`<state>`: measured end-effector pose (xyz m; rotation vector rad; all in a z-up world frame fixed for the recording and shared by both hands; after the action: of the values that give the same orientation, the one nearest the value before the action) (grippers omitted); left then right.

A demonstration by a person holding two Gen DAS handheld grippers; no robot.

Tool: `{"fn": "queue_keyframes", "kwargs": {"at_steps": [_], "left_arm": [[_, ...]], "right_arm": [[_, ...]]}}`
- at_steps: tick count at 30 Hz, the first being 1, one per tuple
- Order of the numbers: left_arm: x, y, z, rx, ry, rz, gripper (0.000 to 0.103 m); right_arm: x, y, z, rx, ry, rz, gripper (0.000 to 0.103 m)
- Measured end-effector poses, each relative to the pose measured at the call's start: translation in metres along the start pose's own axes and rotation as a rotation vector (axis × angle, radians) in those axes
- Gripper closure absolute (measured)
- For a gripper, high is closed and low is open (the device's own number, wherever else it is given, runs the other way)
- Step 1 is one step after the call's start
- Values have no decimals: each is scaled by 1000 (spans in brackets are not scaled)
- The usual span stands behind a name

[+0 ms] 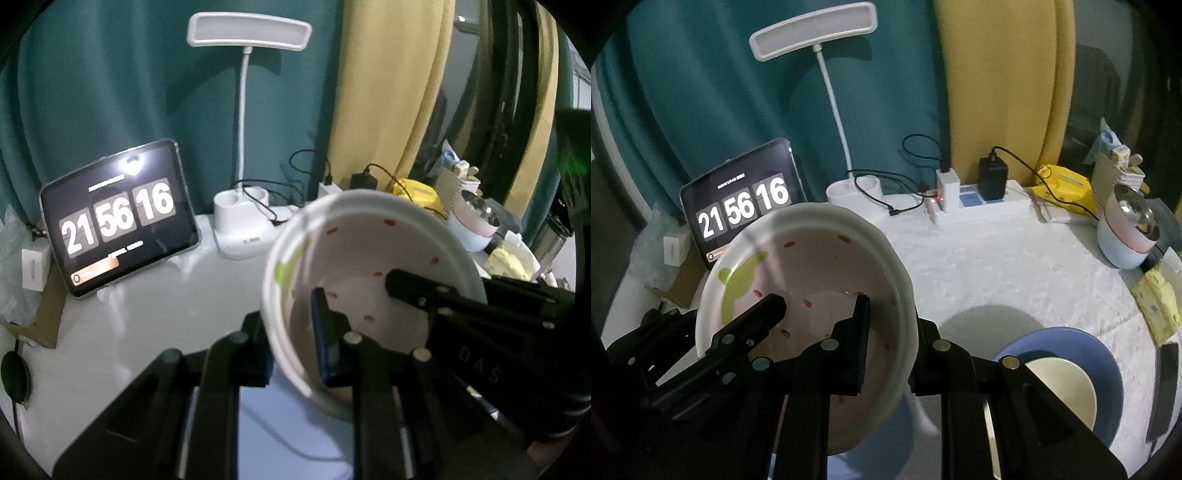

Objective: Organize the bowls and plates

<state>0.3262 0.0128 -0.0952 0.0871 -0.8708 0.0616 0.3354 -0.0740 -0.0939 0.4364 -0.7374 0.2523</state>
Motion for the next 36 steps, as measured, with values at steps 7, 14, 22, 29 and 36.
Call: {"fn": "queue_keyframes", "kwargs": {"at_steps": [7, 14, 22, 29, 36], "left_arm": [[-2, -23, 9, -11, -3, -23, 86], [-3, -49, 17, -24, -10, -49, 86], [-6, -77, 24, -40, -10, -74, 86], [-9, -100, 30, -58, -12, -102, 86], [-13, -120, 33, -72, -10, -128, 86]], "right_arm": [[-7, -18, 20, -2, -18, -20, 85], [-13, -37, 39, -9, -36, -43, 85], [-20, -61, 59, -22, -52, -66, 85], [-28, -80, 75, -34, -67, -90, 85], [-36, -96, 87, -47, -72, -109, 85]]}}
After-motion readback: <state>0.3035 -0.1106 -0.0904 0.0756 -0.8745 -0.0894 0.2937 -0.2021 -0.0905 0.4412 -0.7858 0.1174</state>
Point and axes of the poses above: each gripper's, at about its wrist camera, not at the fingertips, and z roughly against the way its jaws point, y to its left, x to its top, the point moved 5 cm from there along -z, roughly the way its jaws point, and after that the axes turned 13 degrees about x, right-handed, at the moved point
